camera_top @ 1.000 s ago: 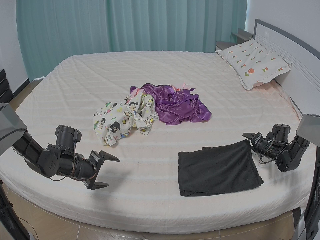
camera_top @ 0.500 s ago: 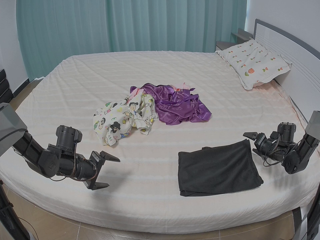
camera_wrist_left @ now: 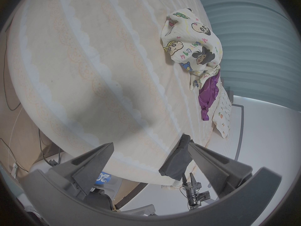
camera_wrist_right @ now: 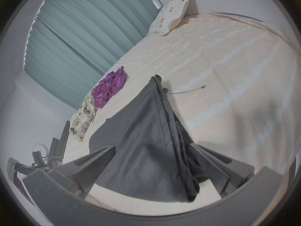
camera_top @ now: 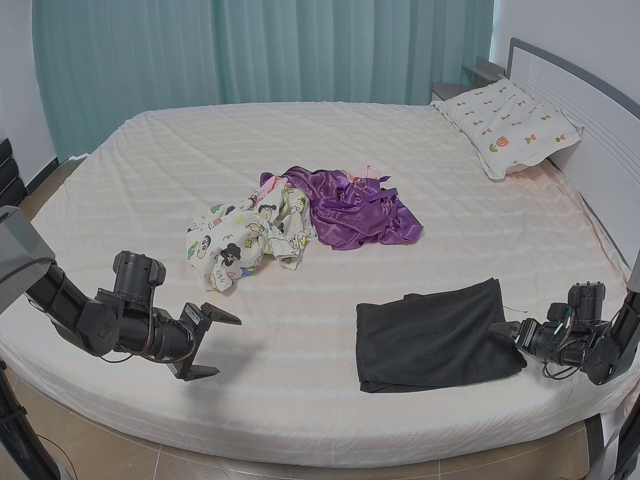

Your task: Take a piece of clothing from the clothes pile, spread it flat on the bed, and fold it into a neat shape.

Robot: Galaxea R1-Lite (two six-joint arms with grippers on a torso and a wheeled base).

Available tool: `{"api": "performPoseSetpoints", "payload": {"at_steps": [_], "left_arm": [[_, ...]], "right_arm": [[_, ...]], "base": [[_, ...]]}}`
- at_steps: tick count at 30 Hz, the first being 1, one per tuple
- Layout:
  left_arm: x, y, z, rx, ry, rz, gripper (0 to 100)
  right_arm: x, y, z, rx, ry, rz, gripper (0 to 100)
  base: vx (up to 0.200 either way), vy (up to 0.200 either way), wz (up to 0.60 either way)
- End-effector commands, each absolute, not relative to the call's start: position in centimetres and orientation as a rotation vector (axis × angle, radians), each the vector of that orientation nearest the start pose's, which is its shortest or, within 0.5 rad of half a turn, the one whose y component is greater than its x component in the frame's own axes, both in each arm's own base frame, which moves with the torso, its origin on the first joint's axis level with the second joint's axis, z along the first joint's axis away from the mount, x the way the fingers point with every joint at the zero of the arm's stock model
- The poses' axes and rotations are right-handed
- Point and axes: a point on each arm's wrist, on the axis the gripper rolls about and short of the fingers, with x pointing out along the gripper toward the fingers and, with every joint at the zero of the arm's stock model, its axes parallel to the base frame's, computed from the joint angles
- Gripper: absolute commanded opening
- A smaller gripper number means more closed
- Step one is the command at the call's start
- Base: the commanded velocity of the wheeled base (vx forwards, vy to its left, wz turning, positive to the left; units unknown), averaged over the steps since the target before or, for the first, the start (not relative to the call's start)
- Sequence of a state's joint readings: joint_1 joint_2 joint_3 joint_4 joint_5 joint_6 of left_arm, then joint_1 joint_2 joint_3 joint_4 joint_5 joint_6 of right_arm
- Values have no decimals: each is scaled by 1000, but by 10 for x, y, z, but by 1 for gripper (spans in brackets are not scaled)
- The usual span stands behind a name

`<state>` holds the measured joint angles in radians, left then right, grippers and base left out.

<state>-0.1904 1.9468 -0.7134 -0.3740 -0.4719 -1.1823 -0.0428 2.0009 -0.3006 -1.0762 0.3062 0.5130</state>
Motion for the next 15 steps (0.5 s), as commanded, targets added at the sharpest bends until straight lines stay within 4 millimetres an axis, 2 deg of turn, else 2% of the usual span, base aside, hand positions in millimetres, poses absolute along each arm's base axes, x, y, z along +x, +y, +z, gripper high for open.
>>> {"api": "performPoseSetpoints", "payload": {"at_steps": [1, 6, 7, 15], "left_arm": [[297, -68, 63, -1185, 1139, -34, 100], [297, -68, 63, -1184, 1138, -33, 100], [297, -68, 63, -1184, 1138, -33, 100], [297, -68, 63, -1185, 1139, -34, 100]], "right_arm": [[248, -5, 31, 595, 680, 89, 100], [242, -4, 29, 581, 695, 101, 100], [240, -4, 27, 564, 709, 109, 0], [231, -12, 16, 481, 753, 99, 0]], "base": [[0, 0, 0], [0, 0, 0], [0, 0, 0], [0, 0, 0]]}}
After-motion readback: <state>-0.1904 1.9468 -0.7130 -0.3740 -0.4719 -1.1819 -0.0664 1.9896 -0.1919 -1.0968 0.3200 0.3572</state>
